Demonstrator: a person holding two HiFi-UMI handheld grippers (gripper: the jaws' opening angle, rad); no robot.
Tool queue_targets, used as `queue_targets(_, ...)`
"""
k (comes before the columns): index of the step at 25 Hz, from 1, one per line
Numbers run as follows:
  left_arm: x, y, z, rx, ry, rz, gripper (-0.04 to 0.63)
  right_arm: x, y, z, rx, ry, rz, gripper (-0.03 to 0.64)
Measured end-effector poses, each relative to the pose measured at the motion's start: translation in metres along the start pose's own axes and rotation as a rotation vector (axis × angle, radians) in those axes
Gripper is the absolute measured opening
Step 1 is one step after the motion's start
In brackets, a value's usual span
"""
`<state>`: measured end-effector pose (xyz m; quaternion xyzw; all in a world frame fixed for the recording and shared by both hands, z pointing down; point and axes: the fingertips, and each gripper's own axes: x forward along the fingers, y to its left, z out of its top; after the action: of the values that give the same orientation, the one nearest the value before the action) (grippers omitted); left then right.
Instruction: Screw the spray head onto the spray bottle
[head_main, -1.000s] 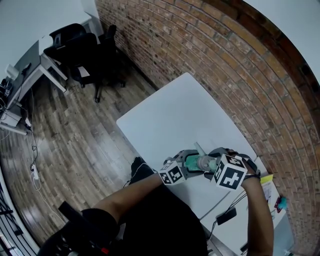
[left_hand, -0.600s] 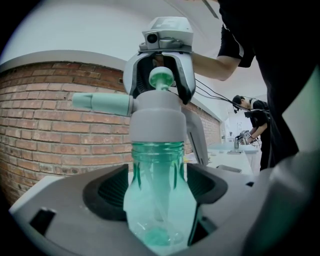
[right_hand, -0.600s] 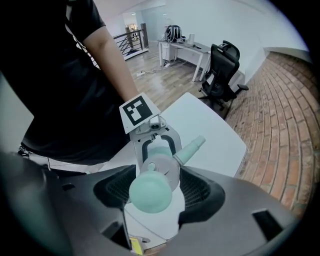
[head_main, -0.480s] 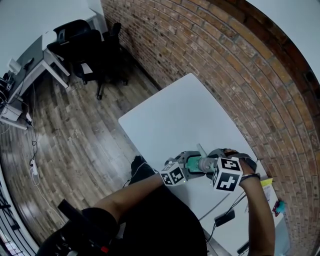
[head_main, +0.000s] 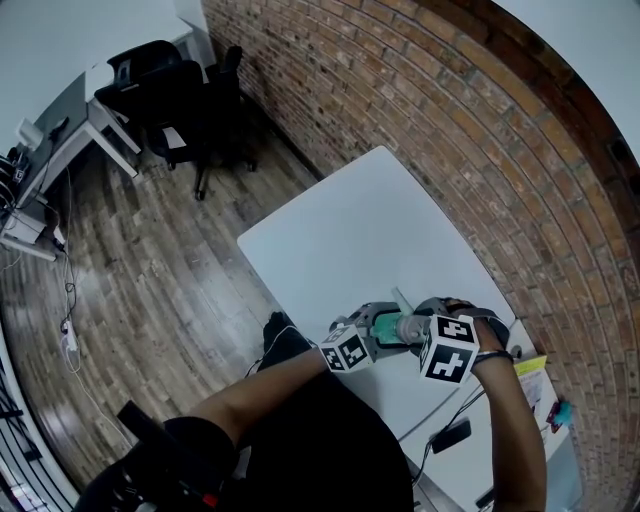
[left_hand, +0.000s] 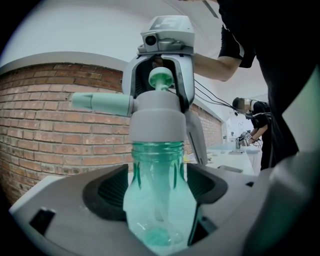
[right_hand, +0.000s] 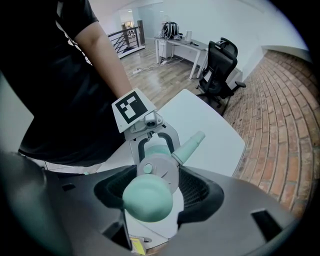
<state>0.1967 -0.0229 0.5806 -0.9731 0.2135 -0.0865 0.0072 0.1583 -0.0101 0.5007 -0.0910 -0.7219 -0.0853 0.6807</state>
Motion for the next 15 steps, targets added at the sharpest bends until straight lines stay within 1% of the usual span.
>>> queue_targets(2,-0.0001,0.0015,0.0002,-0.001,0.0,0.002,0.356,0.0,-0.0012,0.0007,0.022,-0.011,0.0,0.268)
queue_targets(7,-0.0002,-0.0011,0.0002,-0.007,0.011,-0.011,0.356,-0.0012,-0.002,0.0013,0.13,-0.058,0.0,0.268)
queue_targets(12,-0.0009,-0.001,0.0005,0.008,0.004,-0.027,0.356,-0.0012,-0.0047,0.0025,0.214,-0.057,-0.008,0.268)
queue_targets(15,-0.0021,-0.0035,-0.0007,0.008,0.01,-0.046,0.356,-0.0015,-0.0063,0.0031,0.314,-0.082,-0.014,0.268)
